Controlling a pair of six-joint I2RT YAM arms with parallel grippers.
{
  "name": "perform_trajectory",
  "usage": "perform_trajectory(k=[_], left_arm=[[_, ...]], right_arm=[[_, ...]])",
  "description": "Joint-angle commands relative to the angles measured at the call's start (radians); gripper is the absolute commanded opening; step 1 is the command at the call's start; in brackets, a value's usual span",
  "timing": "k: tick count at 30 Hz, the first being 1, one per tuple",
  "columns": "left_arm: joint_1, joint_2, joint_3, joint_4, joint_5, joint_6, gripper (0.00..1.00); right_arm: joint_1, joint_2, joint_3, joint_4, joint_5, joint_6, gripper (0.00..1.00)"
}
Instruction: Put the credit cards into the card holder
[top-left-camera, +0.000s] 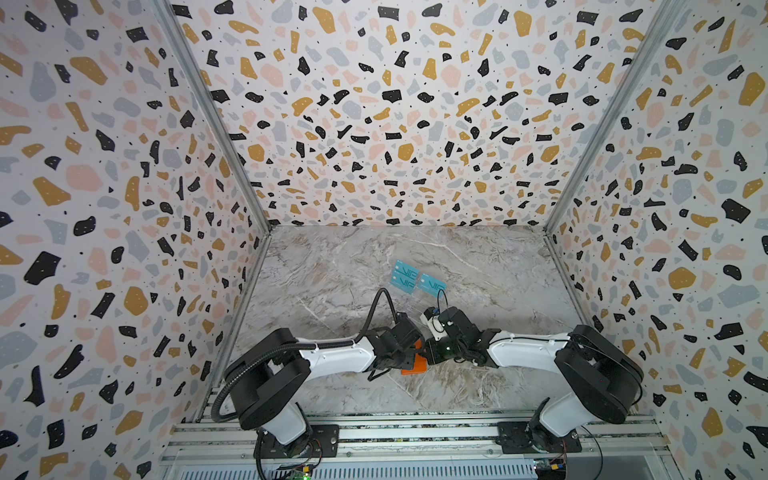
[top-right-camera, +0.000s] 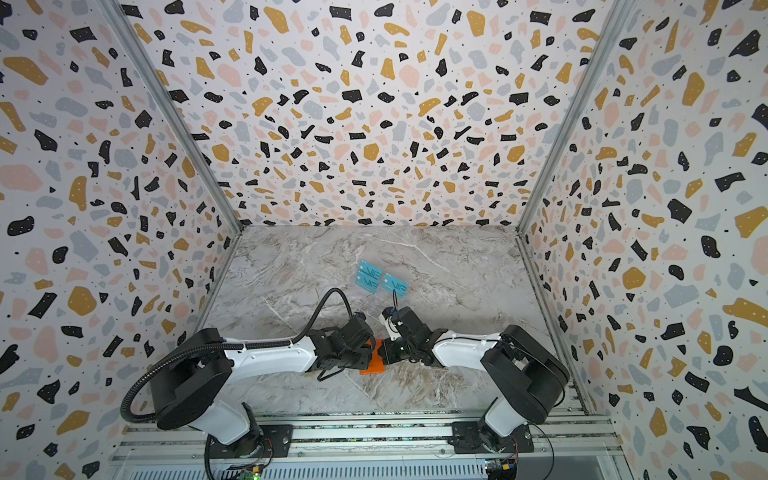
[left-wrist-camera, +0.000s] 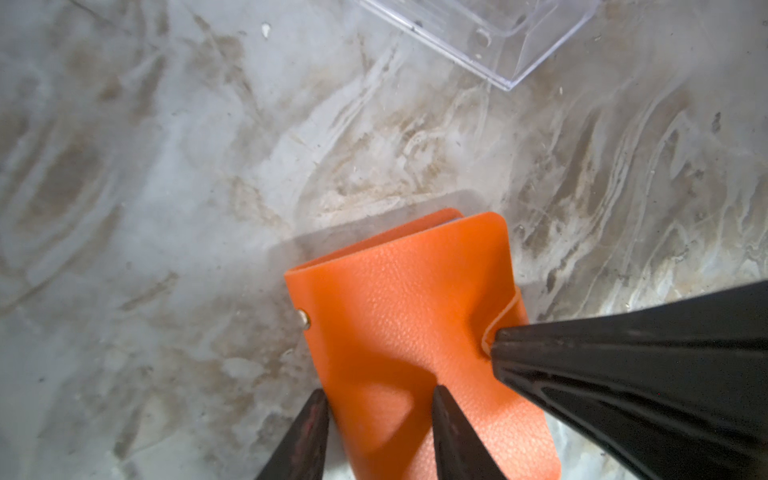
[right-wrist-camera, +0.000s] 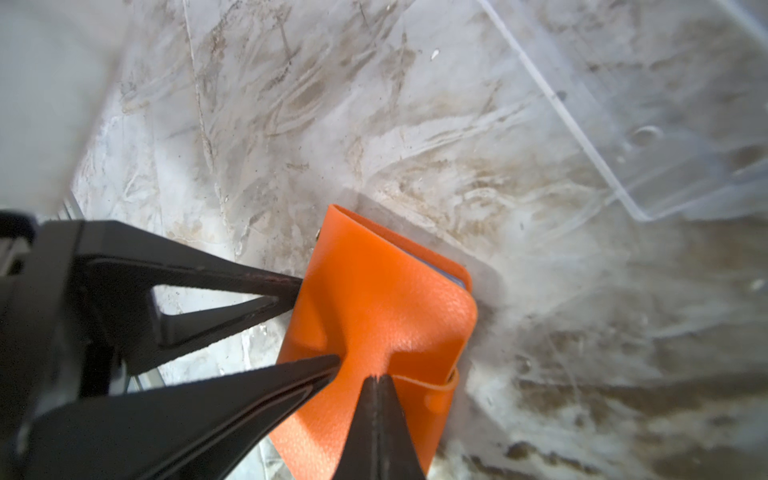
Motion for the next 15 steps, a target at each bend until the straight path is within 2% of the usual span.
perform_trajectory(k=[1, 15], left_arm=[[-0.005, 0.024, -0.036, -0.086, 0.008, 0.008, 0.43], [-0.005, 0.022, -0.039, -0.085, 0.007, 0.001, 0.43]], right_arm=[[0.004, 0.02, -0.086, -0.209, -0.005, 0.02, 0.0], [-0.003, 0.057, -0.094, -0.192, -0.019, 0.02, 0.0]])
